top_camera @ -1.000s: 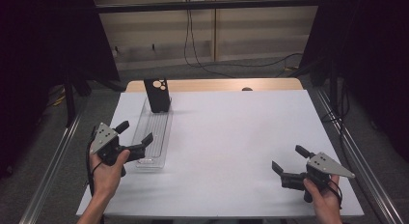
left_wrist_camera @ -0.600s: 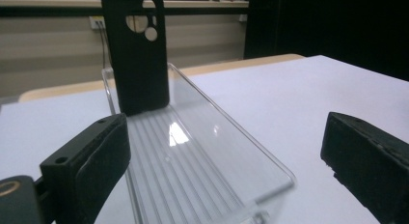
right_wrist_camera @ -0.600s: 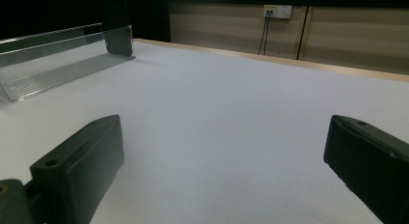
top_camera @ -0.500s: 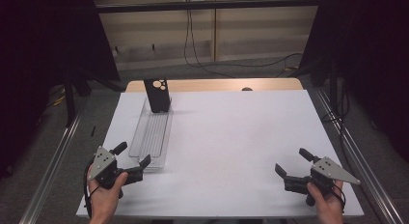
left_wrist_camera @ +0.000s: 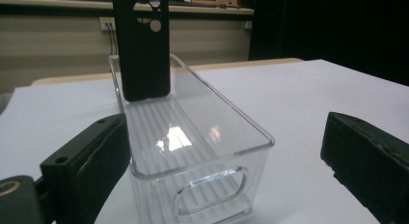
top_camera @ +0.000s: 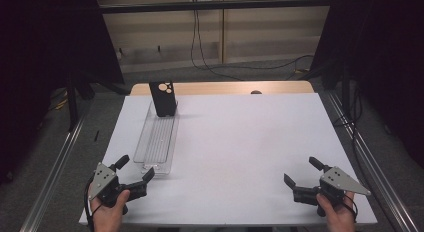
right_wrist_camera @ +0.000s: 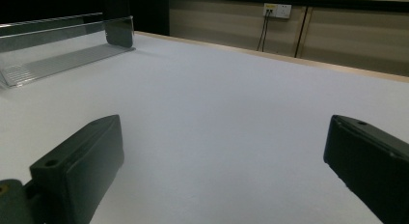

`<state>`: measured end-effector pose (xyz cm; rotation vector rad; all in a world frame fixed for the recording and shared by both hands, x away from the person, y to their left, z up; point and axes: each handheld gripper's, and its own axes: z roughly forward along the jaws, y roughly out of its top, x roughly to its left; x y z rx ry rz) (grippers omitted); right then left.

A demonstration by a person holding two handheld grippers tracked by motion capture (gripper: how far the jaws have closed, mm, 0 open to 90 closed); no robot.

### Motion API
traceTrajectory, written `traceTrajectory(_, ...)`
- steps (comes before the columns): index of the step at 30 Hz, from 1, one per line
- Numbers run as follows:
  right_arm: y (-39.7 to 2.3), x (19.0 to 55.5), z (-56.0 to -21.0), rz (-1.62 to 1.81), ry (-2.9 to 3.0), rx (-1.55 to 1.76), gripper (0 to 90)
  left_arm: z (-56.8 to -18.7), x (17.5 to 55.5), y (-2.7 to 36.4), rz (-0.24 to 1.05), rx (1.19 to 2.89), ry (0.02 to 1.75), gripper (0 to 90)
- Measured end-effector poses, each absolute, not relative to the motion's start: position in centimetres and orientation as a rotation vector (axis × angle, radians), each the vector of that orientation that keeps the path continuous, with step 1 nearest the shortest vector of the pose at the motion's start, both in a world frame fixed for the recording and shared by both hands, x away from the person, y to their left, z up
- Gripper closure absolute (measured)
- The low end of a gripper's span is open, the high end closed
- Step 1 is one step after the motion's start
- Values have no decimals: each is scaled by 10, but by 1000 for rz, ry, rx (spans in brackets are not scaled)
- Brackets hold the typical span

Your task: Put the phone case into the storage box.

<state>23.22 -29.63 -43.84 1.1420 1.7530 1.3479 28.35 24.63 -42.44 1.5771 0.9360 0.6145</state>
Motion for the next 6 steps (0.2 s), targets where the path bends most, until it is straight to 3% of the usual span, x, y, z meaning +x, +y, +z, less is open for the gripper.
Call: traceTrajectory(6,-297,233,-438,1354,1746,1146,0,-422,286,249,612,1575,942,34)
